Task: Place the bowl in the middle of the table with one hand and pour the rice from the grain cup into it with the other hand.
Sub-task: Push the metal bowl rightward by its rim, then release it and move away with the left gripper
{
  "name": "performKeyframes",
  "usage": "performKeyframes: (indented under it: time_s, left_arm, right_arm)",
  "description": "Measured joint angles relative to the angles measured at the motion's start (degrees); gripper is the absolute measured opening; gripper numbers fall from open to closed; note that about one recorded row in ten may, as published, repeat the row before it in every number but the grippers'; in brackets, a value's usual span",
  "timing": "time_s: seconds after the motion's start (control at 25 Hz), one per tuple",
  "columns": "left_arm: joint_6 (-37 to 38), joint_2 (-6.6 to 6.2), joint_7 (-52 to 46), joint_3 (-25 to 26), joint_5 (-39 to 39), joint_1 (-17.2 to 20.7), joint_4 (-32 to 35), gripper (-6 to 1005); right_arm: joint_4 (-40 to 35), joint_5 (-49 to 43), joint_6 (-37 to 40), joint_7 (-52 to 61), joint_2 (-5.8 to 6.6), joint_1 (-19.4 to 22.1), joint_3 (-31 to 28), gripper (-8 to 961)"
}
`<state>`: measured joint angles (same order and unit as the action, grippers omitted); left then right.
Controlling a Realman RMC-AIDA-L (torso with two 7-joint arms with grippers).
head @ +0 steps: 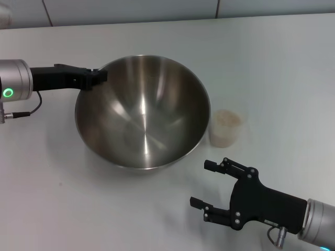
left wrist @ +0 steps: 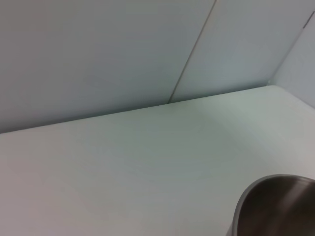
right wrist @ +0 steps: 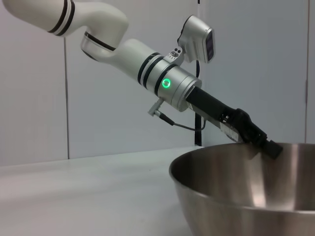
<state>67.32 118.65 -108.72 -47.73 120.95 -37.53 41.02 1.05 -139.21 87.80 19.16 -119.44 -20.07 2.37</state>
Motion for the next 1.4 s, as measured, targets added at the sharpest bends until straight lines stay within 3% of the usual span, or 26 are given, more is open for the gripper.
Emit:
performKeyframes:
  time_s: [1.12,1.4]
  left_arm:
    - [-1.4,-0.17,-0.6,-1.4,0.0,0.0,-1.2,51]
    - [-2.4,-0.17,-0.6,-1.2,-0.1,0.1,-1.5,288]
  right_arm:
    - [0.0,-0.1,-0.1,0.0,-0.09,-0.2,0.0,787]
    - [0.2,-0.1,-0.7,0.0,-0.09,-0.3,0.0,787]
